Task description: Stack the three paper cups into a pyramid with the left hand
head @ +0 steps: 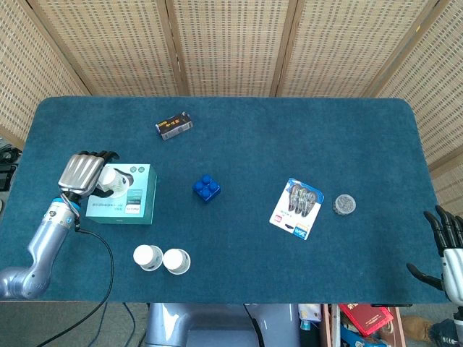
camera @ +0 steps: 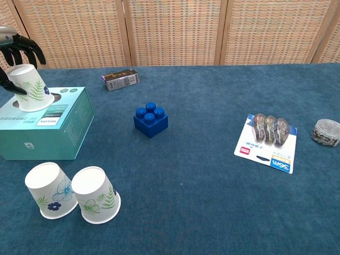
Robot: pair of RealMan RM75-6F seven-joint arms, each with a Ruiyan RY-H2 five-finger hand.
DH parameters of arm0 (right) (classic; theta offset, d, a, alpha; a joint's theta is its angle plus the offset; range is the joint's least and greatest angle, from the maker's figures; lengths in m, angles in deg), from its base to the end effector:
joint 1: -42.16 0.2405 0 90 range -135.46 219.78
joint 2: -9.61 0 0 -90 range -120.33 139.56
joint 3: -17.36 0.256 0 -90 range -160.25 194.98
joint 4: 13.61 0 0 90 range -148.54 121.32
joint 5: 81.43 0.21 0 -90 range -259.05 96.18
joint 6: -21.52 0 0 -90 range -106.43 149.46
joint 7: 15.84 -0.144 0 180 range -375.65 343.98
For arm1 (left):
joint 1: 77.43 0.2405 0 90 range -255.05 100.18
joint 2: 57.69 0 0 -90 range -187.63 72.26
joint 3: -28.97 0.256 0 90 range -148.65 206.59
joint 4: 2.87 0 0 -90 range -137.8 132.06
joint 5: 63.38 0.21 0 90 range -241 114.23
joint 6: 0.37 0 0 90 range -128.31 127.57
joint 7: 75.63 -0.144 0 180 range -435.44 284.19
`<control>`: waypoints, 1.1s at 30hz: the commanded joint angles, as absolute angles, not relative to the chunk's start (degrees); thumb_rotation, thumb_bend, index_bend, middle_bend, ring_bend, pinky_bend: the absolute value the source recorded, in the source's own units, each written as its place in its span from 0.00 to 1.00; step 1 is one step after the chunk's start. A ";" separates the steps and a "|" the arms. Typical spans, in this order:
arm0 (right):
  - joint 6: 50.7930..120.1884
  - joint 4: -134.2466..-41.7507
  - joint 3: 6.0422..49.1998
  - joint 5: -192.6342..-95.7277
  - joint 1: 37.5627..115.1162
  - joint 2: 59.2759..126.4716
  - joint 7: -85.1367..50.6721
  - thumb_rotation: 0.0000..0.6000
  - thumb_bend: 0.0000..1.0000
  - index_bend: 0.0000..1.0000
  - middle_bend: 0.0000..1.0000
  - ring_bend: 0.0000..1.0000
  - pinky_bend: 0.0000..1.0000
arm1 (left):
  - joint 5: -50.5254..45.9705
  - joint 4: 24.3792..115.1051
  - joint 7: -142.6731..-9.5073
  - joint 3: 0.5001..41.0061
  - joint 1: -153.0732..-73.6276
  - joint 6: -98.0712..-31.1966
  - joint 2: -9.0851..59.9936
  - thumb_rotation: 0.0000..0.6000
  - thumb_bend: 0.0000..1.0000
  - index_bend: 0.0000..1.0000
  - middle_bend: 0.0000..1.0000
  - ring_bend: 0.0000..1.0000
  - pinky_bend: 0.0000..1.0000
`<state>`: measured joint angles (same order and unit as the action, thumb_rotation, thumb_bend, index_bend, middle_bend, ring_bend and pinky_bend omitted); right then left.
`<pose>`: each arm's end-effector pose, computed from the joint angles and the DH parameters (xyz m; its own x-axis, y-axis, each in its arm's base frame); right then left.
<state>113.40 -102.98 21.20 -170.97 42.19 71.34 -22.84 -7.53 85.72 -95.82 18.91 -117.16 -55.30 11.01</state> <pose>-0.3208 -0.1575 0.1915 0.3708 0.1002 0.9233 -0.9278 -0.0039 0.3730 -0.2174 0.3717 0.1090 0.5609 0.1788 0.8084 0.8274 -0.1541 -0.5400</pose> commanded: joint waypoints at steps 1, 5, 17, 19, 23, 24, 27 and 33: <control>113.32 -102.96 21.17 -170.98 42.23 71.39 -22.73 1.00 0.00 0.00 0.00 0.00 0.00 | -7.04 84.90 -95.58 19.00 -116.94 -56.23 11.73 1.00 0.12 0.37 0.44 0.45 0.38; 113.26 -102.99 21.15 -171.00 42.28 71.44 -22.59 1.00 0.00 0.00 0.00 0.00 0.00 | -6.41 84.21 -95.71 18.90 -116.65 -57.73 12.43 1.00 0.12 0.41 0.47 0.47 0.40; 113.21 -103.12 21.09 -171.04 42.30 71.41 -22.50 1.00 0.00 0.00 0.00 0.00 0.00 | 1.35 93.67 -88.95 17.42 -114.80 -61.56 7.95 1.00 0.12 0.42 0.48 0.48 0.40; 113.12 -103.17 21.05 -171.06 42.34 71.46 -22.34 1.00 0.00 0.00 0.00 0.00 0.00 | 5.90 98.68 -87.73 18.42 -113.74 -62.73 5.13 1.00 0.13 0.42 0.48 0.48 0.40; 113.20 -103.18 20.94 -171.23 42.31 71.55 -22.10 1.00 0.00 0.00 0.00 0.00 0.00 | 15.80 106.45 -84.83 21.71 -112.48 -62.61 1.03 1.00 0.12 0.42 0.48 0.48 0.40; 113.25 -103.19 20.94 -171.27 42.30 71.56 -22.09 1.00 0.00 0.00 0.00 0.00 0.00 | 17.63 107.36 -84.37 22.50 -112.30 -62.41 0.51 1.00 0.12 0.42 0.48 0.48 0.40; 113.38 -103.19 20.89 -171.36 42.24 71.56 -22.07 1.00 0.00 0.00 0.00 0.00 0.00 | 22.29 108.79 -84.05 24.68 -111.86 -61.98 -0.16 1.00 0.12 0.42 0.48 0.48 0.40; 113.61 -103.21 20.90 -171.40 42.13 71.45 -22.32 1.00 0.00 0.00 0.00 0.00 0.00 | 26.90 109.15 -85.63 27.82 -111.13 -61.14 1.00 1.00 0.12 0.42 0.48 0.48 0.40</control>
